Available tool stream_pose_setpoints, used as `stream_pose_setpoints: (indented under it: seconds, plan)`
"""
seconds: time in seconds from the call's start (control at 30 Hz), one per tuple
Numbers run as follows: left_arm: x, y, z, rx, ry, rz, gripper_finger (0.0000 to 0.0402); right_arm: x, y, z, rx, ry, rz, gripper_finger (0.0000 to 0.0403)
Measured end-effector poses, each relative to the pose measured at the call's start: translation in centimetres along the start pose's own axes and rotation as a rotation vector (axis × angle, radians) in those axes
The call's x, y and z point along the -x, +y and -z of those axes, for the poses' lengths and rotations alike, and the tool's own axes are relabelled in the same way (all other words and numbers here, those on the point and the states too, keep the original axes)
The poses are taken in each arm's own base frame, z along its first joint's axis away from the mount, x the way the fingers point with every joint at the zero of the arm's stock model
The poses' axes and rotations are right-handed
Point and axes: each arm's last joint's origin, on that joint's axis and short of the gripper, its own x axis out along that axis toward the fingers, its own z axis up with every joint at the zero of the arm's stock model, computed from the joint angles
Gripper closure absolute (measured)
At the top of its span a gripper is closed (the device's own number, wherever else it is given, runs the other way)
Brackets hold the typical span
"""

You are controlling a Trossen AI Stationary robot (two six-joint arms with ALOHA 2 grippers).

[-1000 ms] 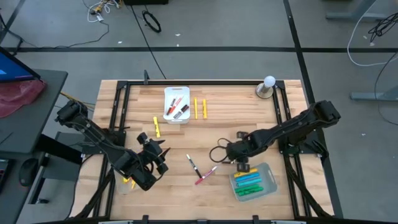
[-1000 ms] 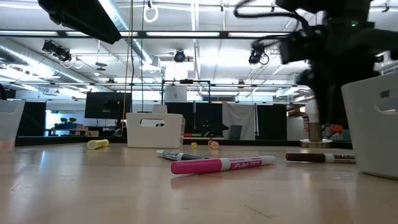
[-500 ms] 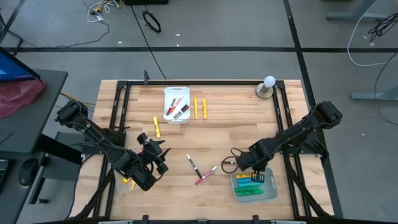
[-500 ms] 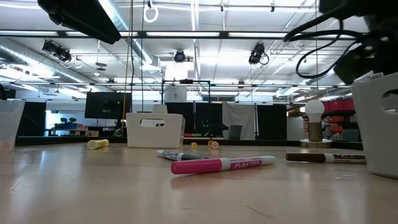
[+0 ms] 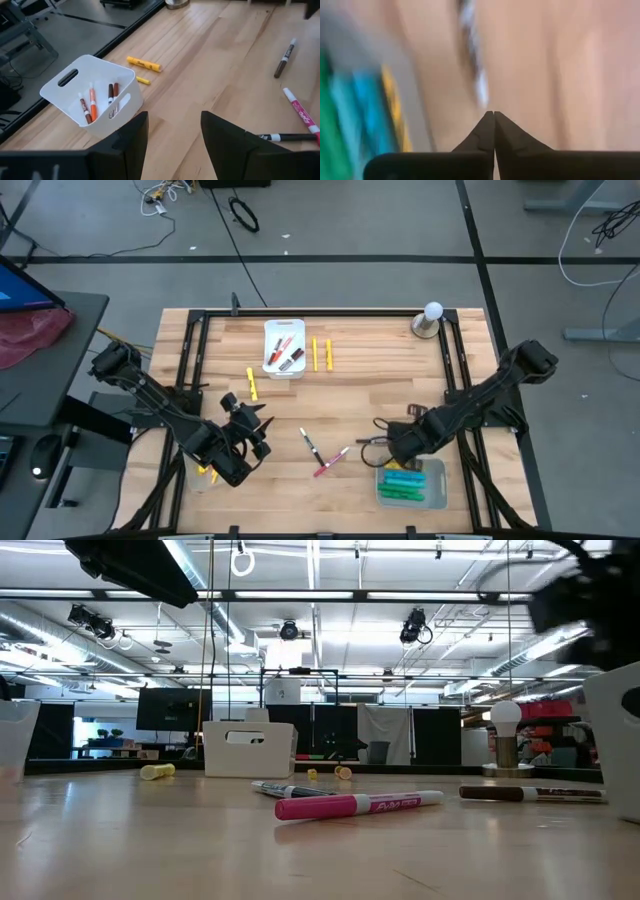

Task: Pick & Place Markers
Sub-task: Put the brown marker pen into the white bin

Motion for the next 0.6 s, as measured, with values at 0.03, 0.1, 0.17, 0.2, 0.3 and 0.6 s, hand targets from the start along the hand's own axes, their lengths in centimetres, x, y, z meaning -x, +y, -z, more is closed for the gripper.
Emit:
stream_pose_setpoints:
  seconds: [0.03,0.1,0.17,0.2,0.3,0.6]
  plan:
    - [0.0,0.0,0.0,0.000,-0.001,-0.001,0.0214,0.2,-0.2,-0.5,-0.017,-0.062,0.017,0.0397]
    - [0.0,0.0,0.0,-0.001,-0.004,-0.002,0.0214,0.3,-0.5,-1.8,-0.057,-0.174,0.000,0.0385]
    - [0.0,0.0,0.0,-0.001,-0.006,-0.003,0.0214,0.4,-0.7,-3.4,-0.057,-0.263,-0.064,0.0364]
    - [0.0,0.0,0.0,-0.001,-0.007,-0.004,0.0214,0.3,-0.7,-4.2,-0.044,-0.298,-0.097,0.0351]
    - [0.0,0.0,0.0,0.001,-0.010,-0.006,0.0214,-0.5,-0.8,-6.5,-0.003,-0.369,-0.204,0.0304]
    - [0.0,0.0,0.0,0.001,-0.014,-0.008,0.0214,-4.0,-1.0,-9.0,0.130,-0.309,-0.255,0.0232]
